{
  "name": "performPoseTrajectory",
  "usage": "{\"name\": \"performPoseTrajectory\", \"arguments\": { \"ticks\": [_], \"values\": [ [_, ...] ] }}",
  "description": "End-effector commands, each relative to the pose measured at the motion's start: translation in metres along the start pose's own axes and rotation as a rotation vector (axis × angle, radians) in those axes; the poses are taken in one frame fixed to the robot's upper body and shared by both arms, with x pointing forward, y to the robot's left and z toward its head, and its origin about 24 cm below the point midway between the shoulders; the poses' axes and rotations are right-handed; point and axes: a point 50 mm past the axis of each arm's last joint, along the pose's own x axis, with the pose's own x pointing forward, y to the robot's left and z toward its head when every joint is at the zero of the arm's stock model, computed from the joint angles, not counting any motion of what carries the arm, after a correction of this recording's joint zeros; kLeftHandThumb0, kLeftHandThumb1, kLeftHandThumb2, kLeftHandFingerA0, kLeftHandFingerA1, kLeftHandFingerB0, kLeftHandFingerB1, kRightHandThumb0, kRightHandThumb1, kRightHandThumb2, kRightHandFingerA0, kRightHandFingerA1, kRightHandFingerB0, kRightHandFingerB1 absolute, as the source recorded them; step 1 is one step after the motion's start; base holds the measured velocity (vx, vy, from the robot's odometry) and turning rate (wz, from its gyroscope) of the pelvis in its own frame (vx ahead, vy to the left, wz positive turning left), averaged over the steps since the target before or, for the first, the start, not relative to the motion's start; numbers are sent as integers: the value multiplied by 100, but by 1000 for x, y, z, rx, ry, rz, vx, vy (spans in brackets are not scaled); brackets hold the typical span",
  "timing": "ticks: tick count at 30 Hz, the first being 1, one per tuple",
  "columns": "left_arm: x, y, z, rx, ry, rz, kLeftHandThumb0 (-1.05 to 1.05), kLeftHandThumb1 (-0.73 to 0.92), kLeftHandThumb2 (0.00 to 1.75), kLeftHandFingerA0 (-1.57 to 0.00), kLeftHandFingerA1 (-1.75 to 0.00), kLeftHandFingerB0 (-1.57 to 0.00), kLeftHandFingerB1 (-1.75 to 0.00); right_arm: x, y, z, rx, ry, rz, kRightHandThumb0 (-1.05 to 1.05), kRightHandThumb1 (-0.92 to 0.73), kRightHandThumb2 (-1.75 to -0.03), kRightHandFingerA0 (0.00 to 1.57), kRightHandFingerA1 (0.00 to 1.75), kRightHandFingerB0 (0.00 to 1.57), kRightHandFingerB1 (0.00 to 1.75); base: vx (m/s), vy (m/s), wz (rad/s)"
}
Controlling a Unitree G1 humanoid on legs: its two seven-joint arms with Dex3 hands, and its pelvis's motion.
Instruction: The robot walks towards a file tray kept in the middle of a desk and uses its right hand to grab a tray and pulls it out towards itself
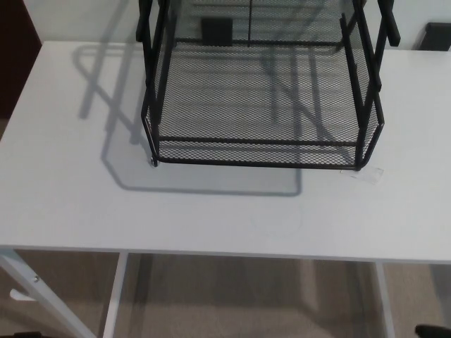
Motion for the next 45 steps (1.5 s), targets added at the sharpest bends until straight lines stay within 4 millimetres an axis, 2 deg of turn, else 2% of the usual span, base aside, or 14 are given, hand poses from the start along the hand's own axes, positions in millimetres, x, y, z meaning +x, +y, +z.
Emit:
{"name": "performPoseTrajectory", "arguments": {
  "ticks": [1, 6, 7, 11, 18, 23, 24, 28, 29, 30, 34, 35, 36, 45],
  "values": [
    [-11, 2, -3, 105, -38, 11, -54, 35, 57, -80, -69, -62, -57, -75, 12, 197, 253, -957, 391, -64, -52, -57, 80, 54, 62, 48, -80, -29, 1],
    [-11, 2, -3, 96, -45, 10, -53, 34, 57, -79, -70, -60, -57, -69, 11, 219, 101, -1106, 275, -65, -41, -80, 69, 58, 59, 55, -86, -31, 2],
    [-11, 1, -3, 95, -46, 9, -53, 35, 57, -79, -69, -61, -57, -68, 11, 223, 36, -1110, 247, -58, -47, -56, 68, 47, 60, 43, -91, -34, 1],
    [-11, -4, -3, 89, -56, 5, -49, 35, 58, -79, -70, -59, -57, -54, 22, 244, -538, -1192, -9, -64, -55, -57, 34, 59, 38, 43, -71, -27, 1],
    [-13, -12, 0, 245, -79, -20, -57, 37, 55, -76, -70, -61, -56, -16, 54, 263, -930, -1171, -105, -70, -47, -81, 9, 55, 15, 49, 0, 0, 0],
    [-13, -12, 0, 268, -76, -21, -54, 38, 55, -75, -69, -61, -56, 13, 74, 270, -1068, -1133, -115, -38, -29, -90, 4, 56, 0, 51, 0, 0, 0],
    [-13, -12, 1, 270, -75, -25, -54, 38, 54, -74, -70, -60, -56, 23, 80, 272, -1105, -1112, -119, -78, -47, -86, 1, 40, 9, 44, 0, 0, 0],
    [-14, -13, 0, 285, -70, -25, -58, 36, 55, -79, -69, -61, -56, 47, 97, 275, -1183, -1056, -104, -80, -48, -87, 2, 38, 8, 42, 0, 0, 0],
    [-15, -13, -1, 297, -75, -23, -57, 37, 54, -82, -69, -62, -57, 54, 101, 277, -1231, -1041, -108, -84, -58, -59, 0, 46, 7, 39, 0, 0, 0],
    [-15, -13, 0, 305, -73, -23, -58, 38, 54, -82, -69, -62, -57, 60, 105, 277, -1244, -1028, -105, -85, -51, -91, 1, 29, 9, 39, 0, 0, 0],
    [-14, -12, 3, 319, -79, -19, -58, 38, 53, -83, -65, -62, -55, 83, 117, 281, -1301, -951, -88, -74, -40, -87, 0, 21, 0, 31, 0, 0, 0],
    [-13, -12, 3, 316, -80, -19, -58, 38, 53, -85, -65, -63, -56, 91, 122, 282, -1298, -933, -87, -85, -50, -56, 0, 32, 7, 37, 0, 0, 0],
    [-13, -11, 4, 319, -81, -20, -60, 38, 52, -86, -64, -64, -56, 96, 124, 281, -1302, -927, -94, -67, -37, -84, 1, 24, 7, 41, 0, 0, 0],
    [-12, -12, 7, 342, -69, -32, -60, 35, 52, -84, -65, -63, -55, 134, 143, 266, -1370, -764, -114, -81, -28, -67, 0, 23, 8, 37, 0, 0, 0]
  ]
}}
